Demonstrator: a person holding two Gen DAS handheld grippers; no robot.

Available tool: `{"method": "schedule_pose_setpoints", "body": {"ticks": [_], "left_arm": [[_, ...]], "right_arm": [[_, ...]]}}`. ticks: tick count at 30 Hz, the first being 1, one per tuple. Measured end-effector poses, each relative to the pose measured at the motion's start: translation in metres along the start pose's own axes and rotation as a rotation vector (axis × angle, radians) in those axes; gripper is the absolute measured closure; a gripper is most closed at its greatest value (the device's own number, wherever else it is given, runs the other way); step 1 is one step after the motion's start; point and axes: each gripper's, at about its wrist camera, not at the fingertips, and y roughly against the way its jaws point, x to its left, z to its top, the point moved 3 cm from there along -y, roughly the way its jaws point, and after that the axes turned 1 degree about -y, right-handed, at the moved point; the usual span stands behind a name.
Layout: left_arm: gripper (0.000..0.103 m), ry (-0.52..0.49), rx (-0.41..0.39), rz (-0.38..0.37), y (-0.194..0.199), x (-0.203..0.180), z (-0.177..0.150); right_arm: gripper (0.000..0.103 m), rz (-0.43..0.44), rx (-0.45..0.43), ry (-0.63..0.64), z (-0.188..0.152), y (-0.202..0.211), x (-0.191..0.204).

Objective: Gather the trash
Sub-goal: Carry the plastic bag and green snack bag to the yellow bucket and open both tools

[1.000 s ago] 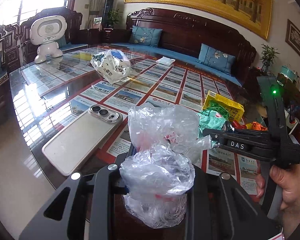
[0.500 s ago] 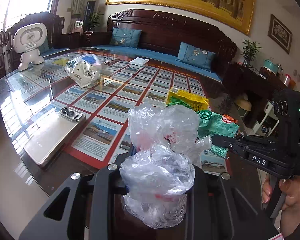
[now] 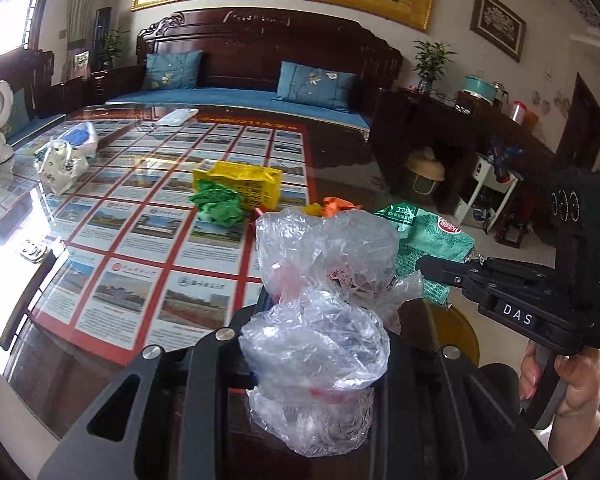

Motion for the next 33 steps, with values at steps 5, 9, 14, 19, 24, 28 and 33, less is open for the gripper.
{"method": "schedule_pose_setpoints", "body": {"ticks": [5, 9, 14, 19, 24, 28, 33], "left_arm": [[0.075, -0.072, 0.048, -0.071, -0.029, -0.054, 0.005], [0.075, -0.111, 0.094, -0.134, -0.057, -0.095, 0.005], [0.075, -0.172, 0.17, -0.219, -0.097, -0.15, 0.002], [0.075, -0.225, 0.251, -0.276, -0.136, -0.195, -0.004], [0.075, -0.281, 0.325, -0.293, -0.172, -0.229, -0.01], [0.075, -0.322, 0.41, -0.292, -0.207, -0.251, -0.018], [0.075, -0.381, 0.535, -0.244, -0.259, -0.275, -0.03]], "right_arm": [[0.101, -0.096, -0.027, -0.082, -0.018, 0.038, -0.067], [0.101, -0.162, -0.051, -0.154, -0.037, 0.069, -0.112], [0.101, -0.227, -0.035, -0.201, -0.062, 0.09, -0.153], [0.101, -0.272, -0.013, -0.274, -0.086, 0.1, -0.193], [0.101, -0.302, 0.031, -0.318, -0.106, 0.1, -0.225], [0.101, -0.314, 0.102, -0.345, -0.125, 0.093, -0.249], [0.101, -0.333, 0.171, -0.381, -0.143, 0.086, -0.277]]}}
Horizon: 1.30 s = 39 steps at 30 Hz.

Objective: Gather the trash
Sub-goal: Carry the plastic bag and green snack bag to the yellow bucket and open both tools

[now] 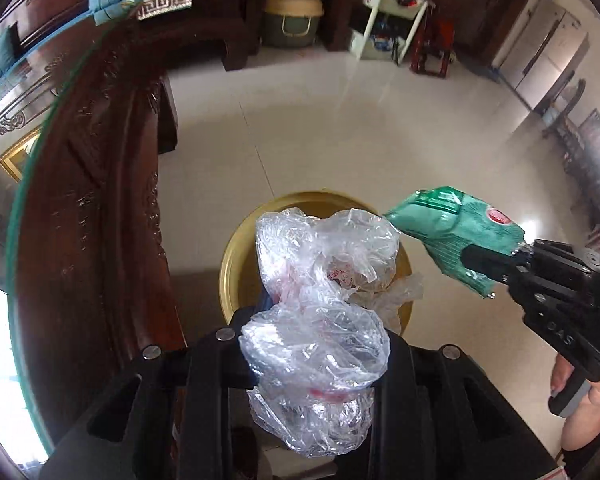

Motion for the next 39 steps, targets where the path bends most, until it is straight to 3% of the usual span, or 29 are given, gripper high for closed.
{"method": "schedule_pose_setpoints", "body": {"ticks": [6, 11, 14, 16, 25, 35, 39], "left_arm": [[0.075, -0.042, 0.04, 0.019, -0.037, -0.016, 0.017], [0.073, -0.026, 0.127, -0.021, -0.068, -0.022, 0.017], [0.064, -0.04, 0.147, -0.046, -0.073, -0.025, 0.017], [0.051, -0.042, 0.145, -0.048, -0.077, -0.025, 0.018], [0.025, -0.021, 0.14, -0.027, -0.077, -0.023, 0.016], [0.021, 0.018, 0.096, 0.046, -0.065, -0.005, 0.019], [0.021, 0.047, 0.097, 0.042, -0.063, 0.004, 0.02]], "right_arm": [[0.101, -0.008, 0.044, -0.028, -0.011, -0.015, -0.025], [0.101, -0.005, 0.091, -0.043, -0.016, -0.031, -0.039], [0.101, 0.004, 0.109, -0.049, -0.018, -0.037, -0.043], [0.101, 0.006, 0.113, -0.054, -0.019, -0.041, -0.045], [0.101, -0.002, 0.13, -0.039, -0.017, -0.048, -0.045], [0.101, -0.013, 0.171, -0.02, -0.016, -0.057, -0.037], [0.101, -0.013, 0.182, -0.003, -0.014, -0.062, -0.032]]}}
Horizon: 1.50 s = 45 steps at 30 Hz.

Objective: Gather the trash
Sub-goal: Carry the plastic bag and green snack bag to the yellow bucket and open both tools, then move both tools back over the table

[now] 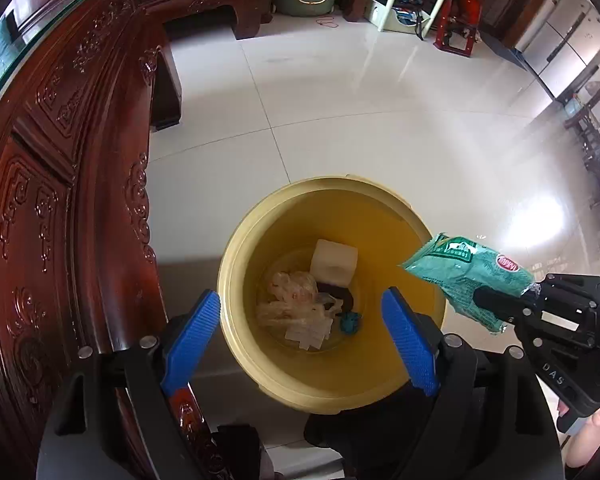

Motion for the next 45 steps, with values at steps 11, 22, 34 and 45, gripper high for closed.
{"method": "schedule_pose_setpoints", "body": {"ticks": [11, 22, 34, 45], "left_arm": [[0.017, -0.014, 0.005, 0.006, 0.0, 0.004, 0.001], [0.016, -0.017, 0.0, 0.013, 0.001, 0.003, 0.0], [0.014, 0.025, -0.199, 0.043, 0.071, 0.013, -0.006], [0.005, 0.142, -0.447, 0.13, 0.171, 0.056, -0.071]], "right_arm": [[0.055, -0.005, 0.035, 0.048, 0.001, -0.012, 0.017], [0.039, -0.014, 0.007, 0.049, -0.002, -0.005, 0.022], [0.038, -0.03, -0.102, 0.105, -0.002, 0.039, 0.045], [0.013, -0.02, -0.267, 0.214, 0.003, 0.08, 0.104]]}}
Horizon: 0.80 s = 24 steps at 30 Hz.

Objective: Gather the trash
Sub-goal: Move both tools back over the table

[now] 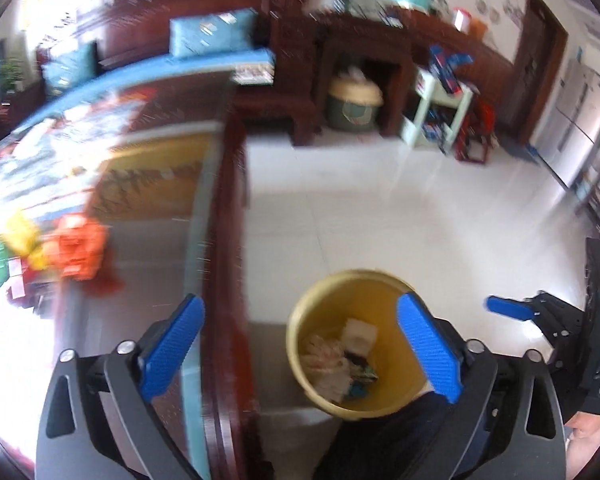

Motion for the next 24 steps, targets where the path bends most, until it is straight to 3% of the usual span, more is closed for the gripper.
{"method": "schedule_pose_setpoints", "body": {"ticks": [8, 14, 17, 21, 24], "left_arm": [[0.004, 0.147, -0.086, 0.162, 0.061, 0.083, -0.023], [0.004, 0.273, -0.136, 0.278, 0.102, 0.157, -0.05], [0.004, 0.318, -0.147, 0.319, 0.117, 0.19, -0.064], [0.004, 0.339, -0.164, 0.372, 0.132, 0.222, -0.077], [0.004, 0.352, -0.186, 0.365, 0.14, 0.239, -0.08]], "right_arm": [[0.009, 0.081, -0.128, 0.083, 0.034, 0.021, 0.062], [0.008, 0.07, -0.191, 0.201, 0.053, 0.027, 0.127], [0.008, 0.064, -0.207, 0.249, 0.061, 0.023, 0.16], [0.008, 0.14, -0.205, 0.233, 0.074, 0.019, 0.197], [0.008, 0.137, -0.231, 0.233, 0.086, 0.02, 0.218]]}}
